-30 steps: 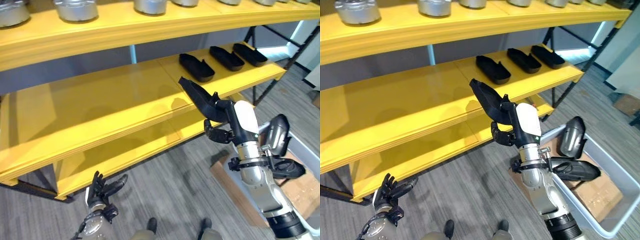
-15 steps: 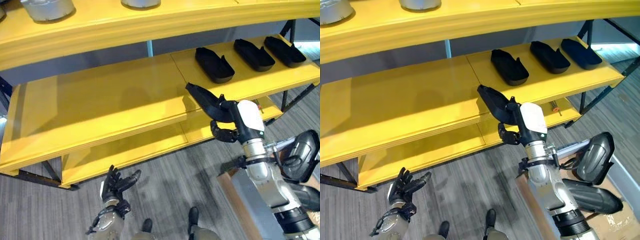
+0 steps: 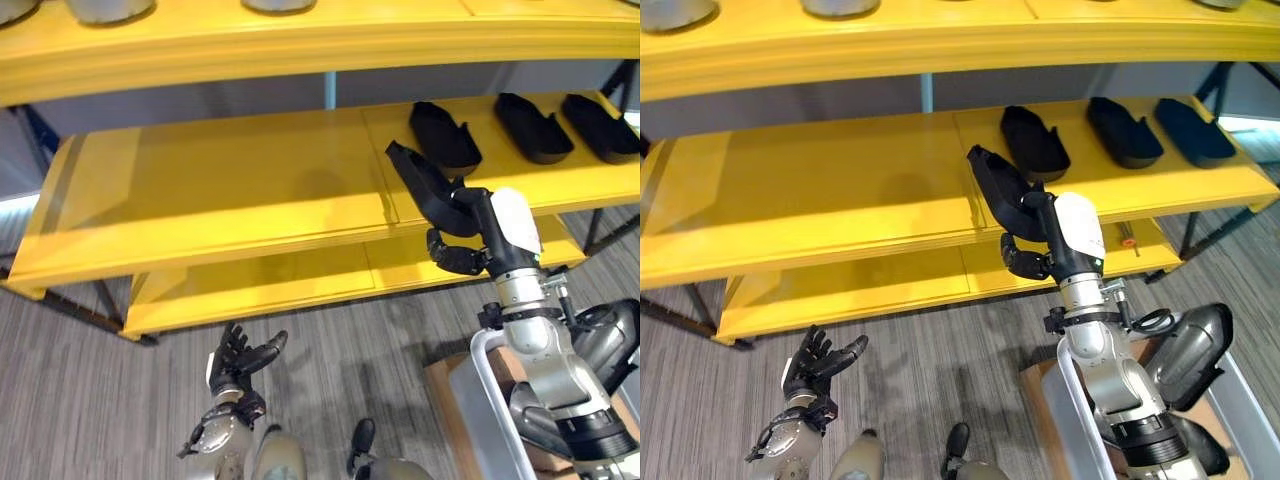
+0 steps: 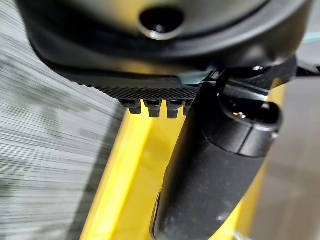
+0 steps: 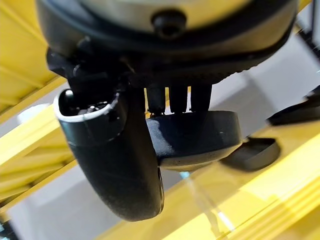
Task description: Move parts from the plastic box to the shelf.
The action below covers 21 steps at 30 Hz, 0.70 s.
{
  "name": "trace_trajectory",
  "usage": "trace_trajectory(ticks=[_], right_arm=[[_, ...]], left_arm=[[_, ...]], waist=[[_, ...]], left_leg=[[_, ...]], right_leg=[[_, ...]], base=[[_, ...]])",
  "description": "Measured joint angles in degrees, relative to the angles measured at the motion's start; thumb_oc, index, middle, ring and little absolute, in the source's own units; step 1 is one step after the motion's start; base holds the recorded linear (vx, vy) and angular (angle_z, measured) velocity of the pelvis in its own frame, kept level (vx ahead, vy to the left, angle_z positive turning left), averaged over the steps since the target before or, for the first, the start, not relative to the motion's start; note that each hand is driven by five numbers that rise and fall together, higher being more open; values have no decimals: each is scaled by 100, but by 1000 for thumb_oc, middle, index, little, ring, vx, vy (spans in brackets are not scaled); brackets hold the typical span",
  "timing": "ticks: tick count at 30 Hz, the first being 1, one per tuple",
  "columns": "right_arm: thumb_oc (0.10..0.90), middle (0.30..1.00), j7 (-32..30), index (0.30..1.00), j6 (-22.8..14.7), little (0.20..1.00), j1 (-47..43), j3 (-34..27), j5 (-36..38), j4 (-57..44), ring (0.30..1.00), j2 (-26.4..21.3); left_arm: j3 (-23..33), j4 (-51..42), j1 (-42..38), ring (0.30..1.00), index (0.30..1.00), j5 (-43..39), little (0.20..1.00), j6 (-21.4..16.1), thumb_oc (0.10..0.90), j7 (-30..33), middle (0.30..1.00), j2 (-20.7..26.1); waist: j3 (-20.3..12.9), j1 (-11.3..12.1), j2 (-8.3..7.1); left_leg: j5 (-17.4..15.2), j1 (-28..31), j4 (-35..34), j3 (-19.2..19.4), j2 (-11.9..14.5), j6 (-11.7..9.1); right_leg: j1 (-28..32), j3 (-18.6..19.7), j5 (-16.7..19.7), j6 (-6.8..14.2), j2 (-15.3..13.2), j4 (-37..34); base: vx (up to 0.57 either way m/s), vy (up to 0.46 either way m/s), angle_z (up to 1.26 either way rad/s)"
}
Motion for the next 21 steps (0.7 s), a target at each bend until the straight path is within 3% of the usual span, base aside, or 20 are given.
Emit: trace_trajectory(ticks=[2, 4, 6, 8, 11, 12, 13, 17, 21], right_arm=[[400, 300, 0, 300, -22, 300, -28, 11, -3, 0, 300, 65], [400, 300, 6, 300, -35, 300, -26, 65, -6, 1, 300, 163], [400, 300, 19, 300, -11, 300, -1, 89, -24, 2, 300, 209], [400, 300, 19, 300, -7, 300, 152, 69, -28, -3, 300, 233], [400, 300, 18, 300, 56, 300, 192, 0, -78, -11, 300, 232], [400, 300, 17, 300, 109, 300, 215, -12, -108, -14, 300, 269], [400, 300, 16, 300, 119, 300, 261, -61, -130, -58, 300, 247], [400, 300, 22, 300, 135, 300, 62, 93, -131, -107, 300, 263], [400, 300, 117, 300, 133, 300, -22, 151, -131, -197, 300, 263]], left_arm=[[13, 37, 48, 1000, 1000, 1, 1000, 51, 900, 1, 1000, 1], [45, 47, 86, 1000, 1000, 3, 1000, 55, 900, 3, 1000, 18], [42, 54, 78, 1000, 1000, 8, 1000, 58, 900, -5, 1000, -4], [34, 53, 87, 1000, 1000, 9, 1000, 57, 900, -33, 1000, -27], [17, 46, -143, 1000, 1000, 9, 1000, 50, 900, -49, 1000, -3], [-1, 66, -215, 1000, 1000, 9, 1000, 54, 900, -48, 1000, 30], [-73, -54, -439, 1000, 1000, 10, 1000, 49, 900, -41, 1000, 56], [-156, -382, -627, 1000, 1000, -3, 1000, 49, 900, 90, 1000, 240], [-152, -271, -391, 1000, 1000, 13, 1000, 35, 900, 181, 1000, 321]], waist=[[56, 33, 114], [81, 52, 191], [150, 132, 311], [149, 104, 379], [134, -7, 414], [134, 1, 366], [117, -5, 314], [106, 147, 294], [106, 217, 292]], left_leg=[[200, -77, -628, 513, 288, -48], [334, -39, -1071, 569, 407, -68], [486, 240, -1140, 459, 348, -36], [502, 643, -1131, 435, 201, -12], [494, 698, -909, 487, 22, 87], [430, 728, -864, 553, -80, 199], [318, 723, -765, 595, -379, 424], [108, 733, -612, 769, -896, 762], [-1, 734, -560, 739, -1094, 921]], right_leg=[[17, -36, -4, 41, 162, -31], [33, -12, -41, 91, 283, -36], [185, 190, -40, 69, 330, -35], [423, 323, -129, 178, 288, -34], [514, 435, -257, 394, 109, 71], [492, 485, -331, 500, -12, 186], [362, 620, -449, 629, -358, 511], [70, 926, -716, 838, -957, 1183], [-189, 918, -758, 909, -1196, 1857]], base=[[219, 169, 17], [174, 141, -11], [326, 310, -55], [282, 293, -46], [175, 215, -21], [149, 227, 1], [189, 298, 18], [122, 201, 5], [92, 204, 17]])
